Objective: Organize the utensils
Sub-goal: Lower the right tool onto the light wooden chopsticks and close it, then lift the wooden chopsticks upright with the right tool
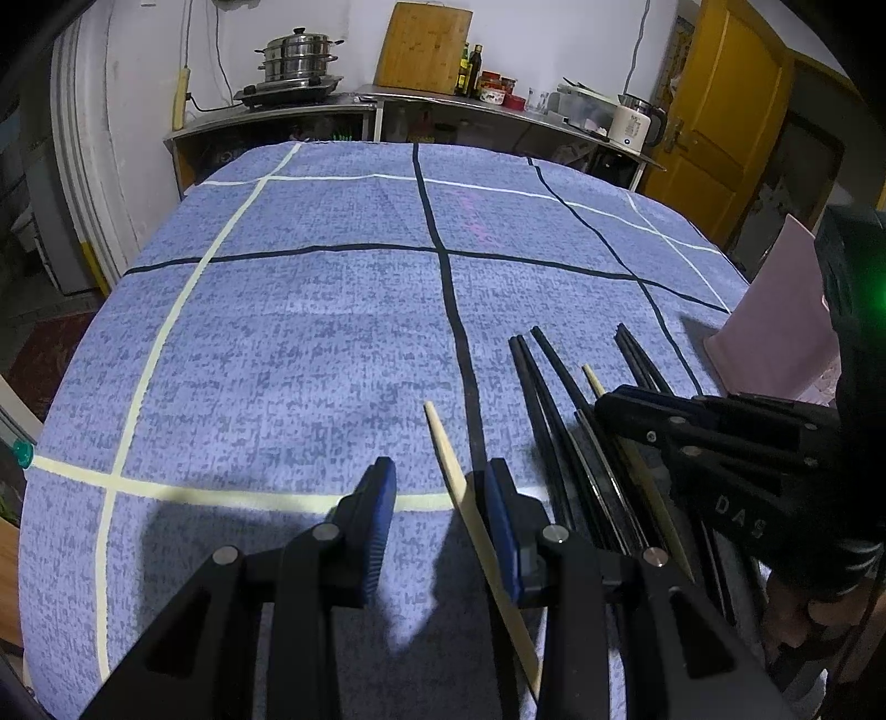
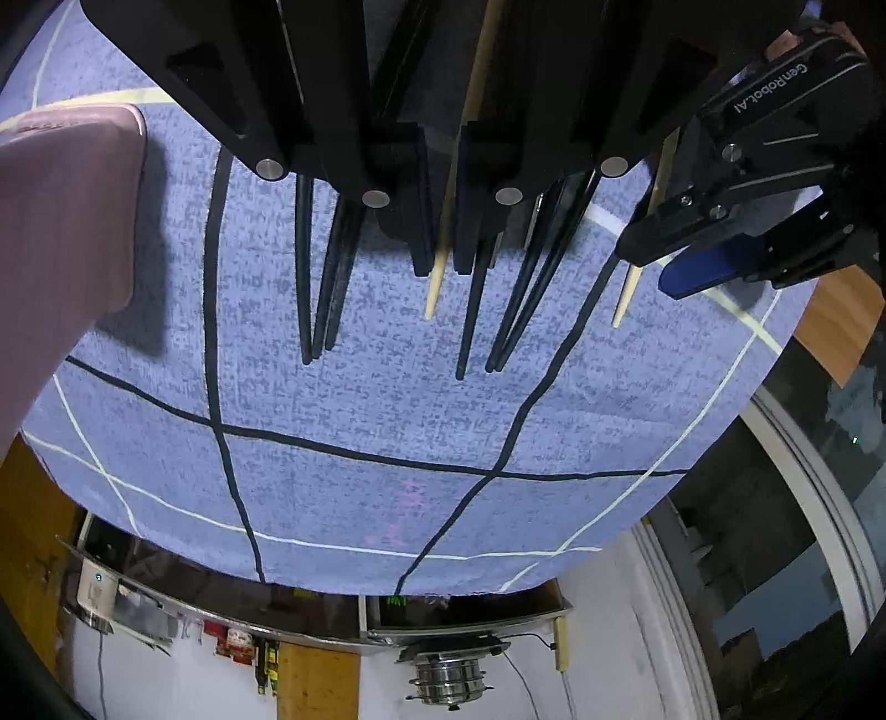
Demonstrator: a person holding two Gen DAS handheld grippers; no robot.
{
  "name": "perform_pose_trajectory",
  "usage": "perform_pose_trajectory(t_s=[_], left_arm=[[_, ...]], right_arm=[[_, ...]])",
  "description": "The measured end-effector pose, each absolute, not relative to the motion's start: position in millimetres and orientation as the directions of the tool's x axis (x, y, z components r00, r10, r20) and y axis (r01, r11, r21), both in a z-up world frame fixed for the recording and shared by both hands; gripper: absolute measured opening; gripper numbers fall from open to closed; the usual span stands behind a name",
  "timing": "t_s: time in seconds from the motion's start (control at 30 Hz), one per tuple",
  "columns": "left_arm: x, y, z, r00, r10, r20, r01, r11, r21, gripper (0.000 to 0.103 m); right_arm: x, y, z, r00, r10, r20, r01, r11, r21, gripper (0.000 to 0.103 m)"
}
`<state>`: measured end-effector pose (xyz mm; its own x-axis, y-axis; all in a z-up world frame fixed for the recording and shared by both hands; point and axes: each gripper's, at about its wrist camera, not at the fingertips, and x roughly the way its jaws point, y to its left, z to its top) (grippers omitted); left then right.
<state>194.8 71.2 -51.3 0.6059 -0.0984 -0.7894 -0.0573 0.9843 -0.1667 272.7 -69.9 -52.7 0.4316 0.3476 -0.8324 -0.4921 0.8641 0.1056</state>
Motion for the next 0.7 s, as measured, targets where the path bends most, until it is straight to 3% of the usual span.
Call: perform_pose_trajectory(t_s=[0.2,0.33,0.7], left_arm=[[208,70,-50,0.576,-0.104,-0.811,-0.049,0.986,-0.161,0.033],[215,73,-51,0.567,-0.093,-0.819,-0.069,0.985,-0.159,0.01],[209,76,-25,0.589,-0.142,-0.796,-0.059,0.974,-0.218,0.006]], right_arm=[[278,-66,-51,0.408,0.334,-0.85,-0.494,0.864,0.103,0.007],[280,-67,-49,0.399,0.347,-0.849,-0.488,0.864,0.124,0.007],[269,-83,-12,0.435,0.421,-0.796,-0.488,0.853,0.185,0.007]])
